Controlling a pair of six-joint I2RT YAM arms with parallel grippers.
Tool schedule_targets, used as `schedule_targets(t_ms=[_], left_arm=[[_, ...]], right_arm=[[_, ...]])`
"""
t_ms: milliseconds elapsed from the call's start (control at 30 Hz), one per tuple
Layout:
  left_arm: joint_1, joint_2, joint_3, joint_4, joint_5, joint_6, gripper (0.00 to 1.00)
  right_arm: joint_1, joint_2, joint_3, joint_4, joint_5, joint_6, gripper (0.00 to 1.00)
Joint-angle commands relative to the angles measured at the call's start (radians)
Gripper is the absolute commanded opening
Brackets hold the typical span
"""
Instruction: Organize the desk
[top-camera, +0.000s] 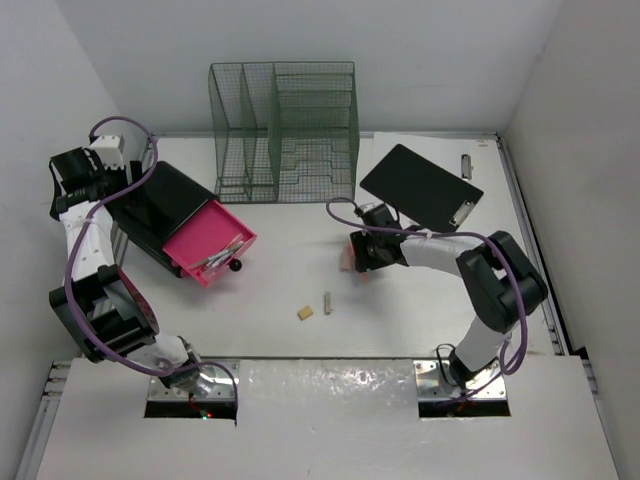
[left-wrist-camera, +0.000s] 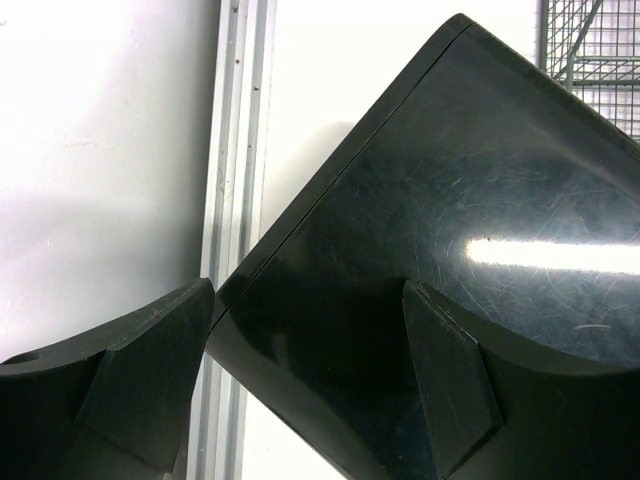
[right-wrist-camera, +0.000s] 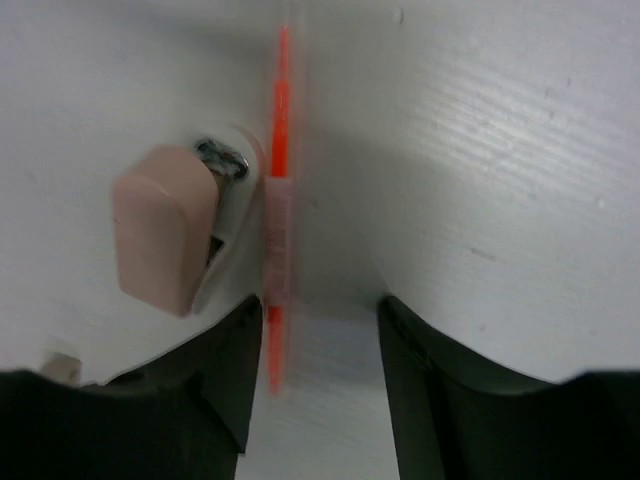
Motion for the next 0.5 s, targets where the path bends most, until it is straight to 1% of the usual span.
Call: schedule_targets(t_ms=[0, 33, 200, 233, 267, 300, 333, 367, 467], left_arm=[[-0.004, -0.028, -0.013, -0.016, -0.009, 0.012, 0.75], [-0.002, -0.029, -0.018, -0.016, -0.012, 0.013, 0.75], [-0.004, -0.032, -0.021, -0.016, -0.020, 0.018, 0.75], [-0.004, -0.032, -0.019, -0.015, -0.023, 0.018, 0.75], [-0.004, -0.032, -0.019, -0.015, -0.023, 0.016, 0.75], [-0.004, -0.031, -0.019, -0.015, -0.023, 0.016, 0.75], [-0.004, -0.032, -0.018, -0.015, -0.023, 0.016, 0.75], [-0.004, -0.032, -0.016, -0.016, -0.023, 0.016, 0.75], [-0.004, -0.032, -0.012, -0.019, -0.029, 0.019, 0.75]], right_arm=[[0.024, 0.057, 0.016, 0.031, -0.040, 0.040, 0.48], [0.033, 0.070, 0.026, 0.019, 0.015, 0.031, 0.47], [0.068, 0.131, 0.066, -0.035, 0.110, 0.013, 0.45], [0.068, 0.139, 0.067, -0.038, 0.121, 0.011, 0.41], [0.068, 0.145, 0.067, -0.045, 0.144, 0.010, 0.37], [0.068, 0.148, 0.069, -0.047, 0.164, 0.008, 0.29], [0.067, 0.149, 0.067, -0.050, 0.181, 0.002, 0.09], [0.065, 0.146, 0.063, -0.055, 0.195, 0.000, 0.00], [0.059, 0.087, 0.046, -0.064, 0.268, -0.004, 0.00]])
